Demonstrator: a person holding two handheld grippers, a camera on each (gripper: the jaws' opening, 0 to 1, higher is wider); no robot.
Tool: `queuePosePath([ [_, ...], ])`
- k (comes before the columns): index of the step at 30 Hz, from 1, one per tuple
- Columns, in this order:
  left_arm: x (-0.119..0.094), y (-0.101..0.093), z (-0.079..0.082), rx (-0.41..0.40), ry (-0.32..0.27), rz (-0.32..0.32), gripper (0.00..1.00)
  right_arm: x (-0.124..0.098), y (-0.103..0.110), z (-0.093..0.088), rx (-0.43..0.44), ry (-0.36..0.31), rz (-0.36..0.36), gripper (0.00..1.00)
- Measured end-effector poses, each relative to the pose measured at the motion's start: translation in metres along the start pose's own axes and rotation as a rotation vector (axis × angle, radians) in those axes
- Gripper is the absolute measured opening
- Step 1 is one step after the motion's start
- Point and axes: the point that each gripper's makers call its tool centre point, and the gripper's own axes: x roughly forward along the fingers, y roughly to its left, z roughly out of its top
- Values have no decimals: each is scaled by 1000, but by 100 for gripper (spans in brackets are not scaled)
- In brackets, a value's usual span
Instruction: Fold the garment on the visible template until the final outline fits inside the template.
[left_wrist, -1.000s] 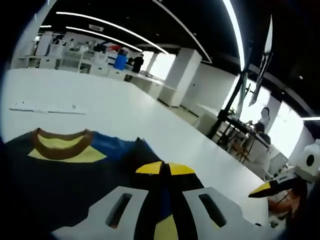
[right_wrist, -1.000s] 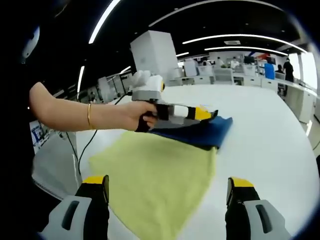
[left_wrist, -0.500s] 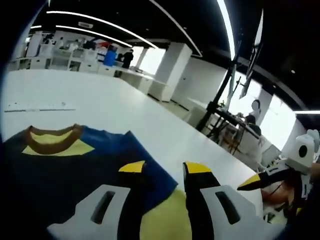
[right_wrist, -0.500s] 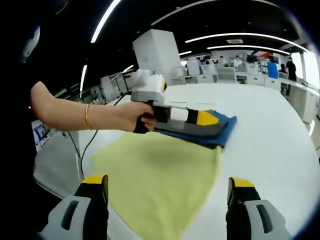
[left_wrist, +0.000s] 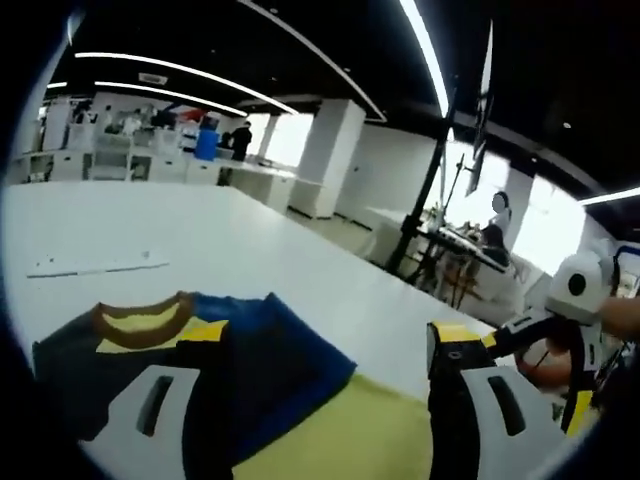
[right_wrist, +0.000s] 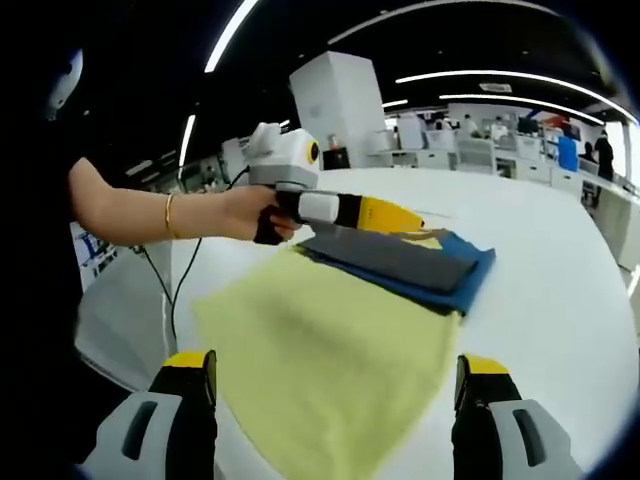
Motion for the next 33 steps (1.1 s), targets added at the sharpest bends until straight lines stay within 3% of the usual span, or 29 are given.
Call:
queuePosePath([
  [10, -45, 8, 1, 59, 21, 7, 99, -2, 7, -1, -68, 57, 39, 99],
  [15, -72, 10, -10, 104, 71, 7, 99, -4, 9, -2, -93, 76, 56, 99],
  [33, -152, -2, -37, 154, 142, -1, 95, -5, 25, -13, -180, 177, 122, 96],
])
